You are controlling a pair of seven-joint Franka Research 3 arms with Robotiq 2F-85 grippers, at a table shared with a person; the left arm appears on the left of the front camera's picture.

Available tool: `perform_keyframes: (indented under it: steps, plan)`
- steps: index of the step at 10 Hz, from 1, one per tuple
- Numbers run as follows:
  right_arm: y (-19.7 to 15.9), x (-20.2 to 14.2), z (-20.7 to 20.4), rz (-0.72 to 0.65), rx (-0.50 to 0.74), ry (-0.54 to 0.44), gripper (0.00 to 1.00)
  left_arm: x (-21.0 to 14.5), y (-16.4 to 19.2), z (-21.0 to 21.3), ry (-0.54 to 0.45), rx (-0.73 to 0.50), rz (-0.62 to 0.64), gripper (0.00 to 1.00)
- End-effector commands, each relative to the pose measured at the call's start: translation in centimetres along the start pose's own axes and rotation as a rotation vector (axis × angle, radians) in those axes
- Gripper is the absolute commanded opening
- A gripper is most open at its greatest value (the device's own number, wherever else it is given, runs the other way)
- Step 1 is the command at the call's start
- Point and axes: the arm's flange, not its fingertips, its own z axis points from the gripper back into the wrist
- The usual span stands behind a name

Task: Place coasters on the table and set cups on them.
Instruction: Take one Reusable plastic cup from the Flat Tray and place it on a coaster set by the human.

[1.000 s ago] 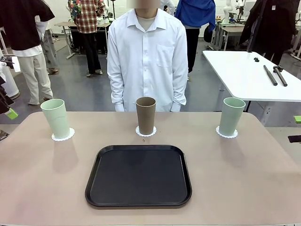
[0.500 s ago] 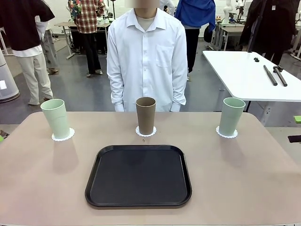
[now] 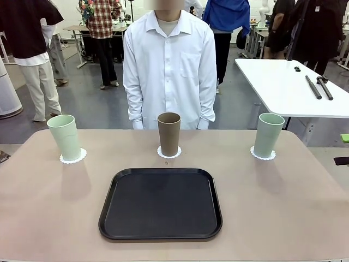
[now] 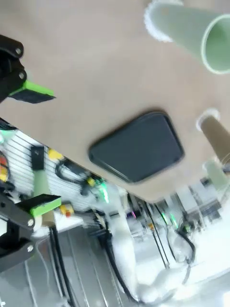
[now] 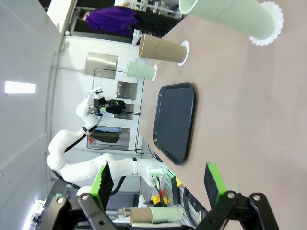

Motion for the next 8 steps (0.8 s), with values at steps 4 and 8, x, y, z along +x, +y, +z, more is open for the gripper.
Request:
perform_keyframes:
  steps: [4, 8]
  plan:
    - [0.2, -0.4, -0.2, 0.006, 0.003, -0.007, 1.00, -1.5, 7.9, 5.1, -0.316, -0.178, 0.107, 1.00]
    - [0.2, -0.4, -0.2, 0.006, 0.003, -0.007, 1.00, -2.9, 11.2, 9.8, -0.377, -0.075, 0.243, 1.00]
